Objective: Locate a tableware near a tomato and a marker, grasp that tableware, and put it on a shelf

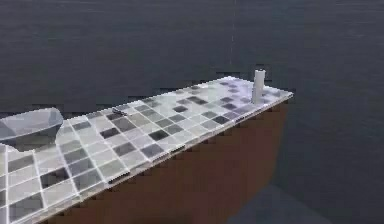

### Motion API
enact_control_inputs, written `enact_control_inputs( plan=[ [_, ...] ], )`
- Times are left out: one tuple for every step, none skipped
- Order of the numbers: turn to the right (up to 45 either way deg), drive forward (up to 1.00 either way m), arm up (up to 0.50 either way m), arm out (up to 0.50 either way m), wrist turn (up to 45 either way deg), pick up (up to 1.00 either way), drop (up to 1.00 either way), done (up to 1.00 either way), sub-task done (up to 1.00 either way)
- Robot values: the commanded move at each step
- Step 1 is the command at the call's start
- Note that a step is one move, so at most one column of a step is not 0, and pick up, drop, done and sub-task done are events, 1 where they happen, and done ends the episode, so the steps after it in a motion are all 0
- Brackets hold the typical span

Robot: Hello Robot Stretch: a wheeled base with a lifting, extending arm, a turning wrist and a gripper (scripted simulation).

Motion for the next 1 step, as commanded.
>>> enact_control_inputs(
  plan=[
    [-45.0,0.0,0.0,0.0,0.0,0.0,0.0,0.0,0.0]
  ],
)
